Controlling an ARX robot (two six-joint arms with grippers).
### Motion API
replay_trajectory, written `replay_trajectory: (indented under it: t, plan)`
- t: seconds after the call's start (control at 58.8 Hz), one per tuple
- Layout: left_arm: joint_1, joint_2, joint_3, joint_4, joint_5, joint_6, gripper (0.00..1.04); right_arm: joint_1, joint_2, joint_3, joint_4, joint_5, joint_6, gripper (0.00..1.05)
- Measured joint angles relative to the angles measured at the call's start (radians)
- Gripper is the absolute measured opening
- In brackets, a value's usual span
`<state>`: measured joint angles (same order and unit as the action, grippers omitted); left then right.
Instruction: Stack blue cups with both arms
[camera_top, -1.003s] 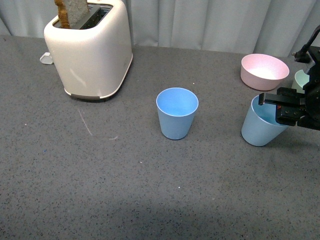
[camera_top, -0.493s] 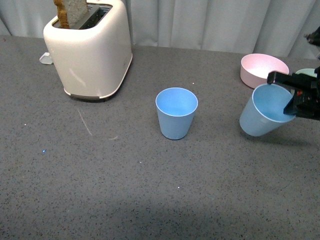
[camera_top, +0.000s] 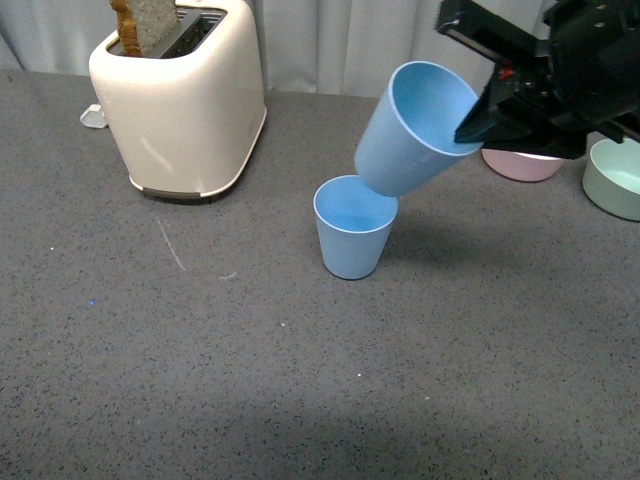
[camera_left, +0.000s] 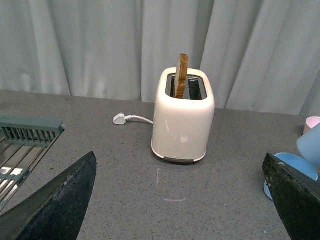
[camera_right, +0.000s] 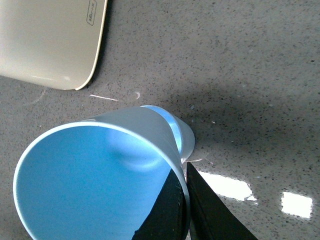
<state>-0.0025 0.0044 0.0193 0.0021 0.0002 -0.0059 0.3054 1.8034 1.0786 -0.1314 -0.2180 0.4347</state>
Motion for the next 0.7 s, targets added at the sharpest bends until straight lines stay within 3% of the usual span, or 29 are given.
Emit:
replay_trajectory:
  t: [0.374,0.697]
  plan:
    - [0.000,0.000,0.000,0.000,0.000,0.000,0.98,0.064,0.095,0.042,-0.003,0.044,0.024,0.01]
    - [0.000,0.000,0.000,0.000,0.000,0.000,0.98,0.060,0.093,0.037,0.051,0.096,-0.036,0.54]
